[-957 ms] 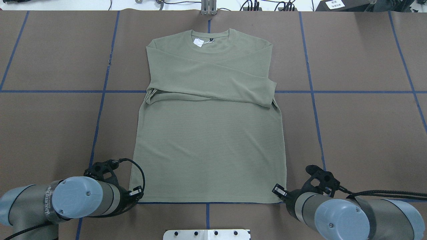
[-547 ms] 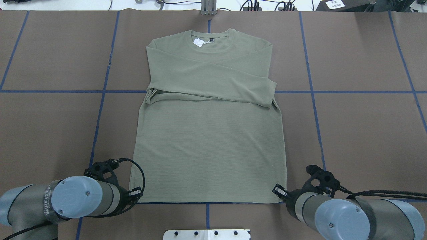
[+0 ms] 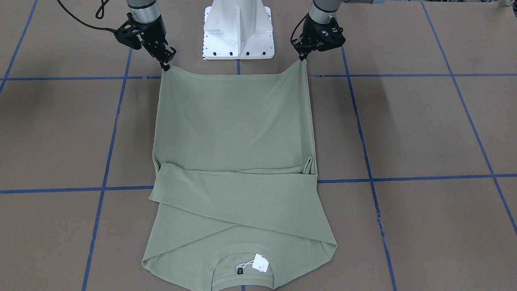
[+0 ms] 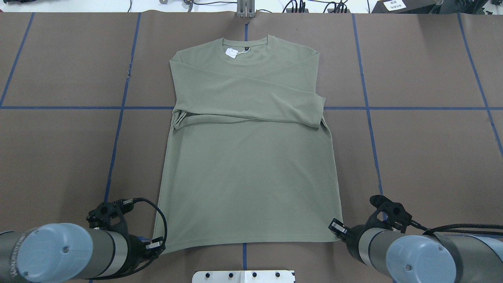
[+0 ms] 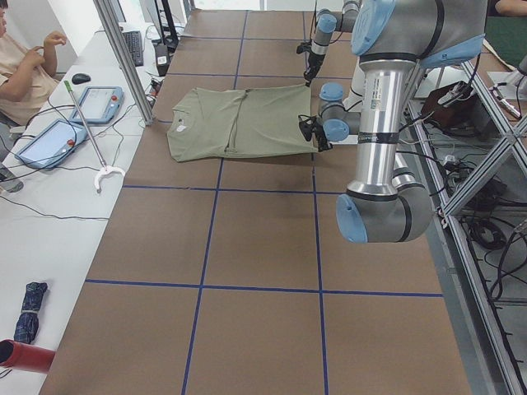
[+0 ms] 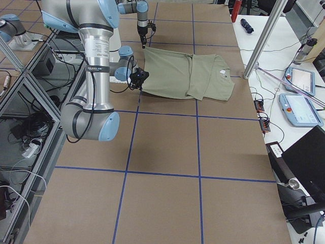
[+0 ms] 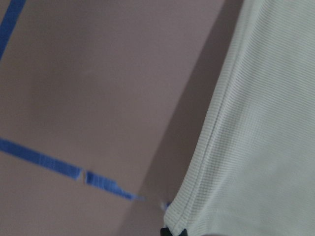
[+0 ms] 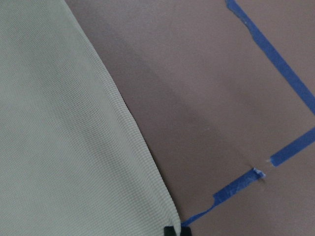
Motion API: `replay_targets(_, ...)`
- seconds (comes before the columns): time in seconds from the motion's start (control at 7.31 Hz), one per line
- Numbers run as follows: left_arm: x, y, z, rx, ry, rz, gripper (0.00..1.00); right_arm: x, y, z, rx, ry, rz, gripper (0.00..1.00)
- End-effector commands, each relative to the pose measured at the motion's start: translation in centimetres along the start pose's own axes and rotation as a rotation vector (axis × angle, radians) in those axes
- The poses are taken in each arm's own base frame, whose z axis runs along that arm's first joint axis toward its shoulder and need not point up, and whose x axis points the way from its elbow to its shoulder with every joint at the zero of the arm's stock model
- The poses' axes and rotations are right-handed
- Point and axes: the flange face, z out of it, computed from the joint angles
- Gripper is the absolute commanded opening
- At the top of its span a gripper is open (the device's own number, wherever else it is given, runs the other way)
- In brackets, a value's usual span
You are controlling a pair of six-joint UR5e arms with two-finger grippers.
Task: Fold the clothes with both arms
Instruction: 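Lift the hem with both grippers and fold it toward the collar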
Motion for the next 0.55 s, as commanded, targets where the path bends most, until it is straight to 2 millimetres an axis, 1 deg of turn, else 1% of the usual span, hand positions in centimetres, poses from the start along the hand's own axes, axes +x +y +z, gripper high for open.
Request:
replay_targets(0.0,-0.7,3.2,-2.6,-0.067,0.022,-0.017,0.00,1.4,0.9,-2.1,-0.060,0.016,-0.018,0.00)
replay_targets(0.14,-0.4,4.0,-3.4,-0.086,0.039,-0.032,0.00,1.7,1.2,-2.9,-0.077,0.015,-0.025,0.00)
replay_targets(0.27,0.1,4.1,-4.3,-0.092,0.061,-0.030,0.00,1.7,0.7,-4.5,-0.085,-0.001,-0.021,0.00)
replay_targets(0.41,0.6,3.5,-4.5,-0.079,0.075,-0.030,0.00,0.8,-1.2,-6.0,-0.065,-0.038,0.012,0.00)
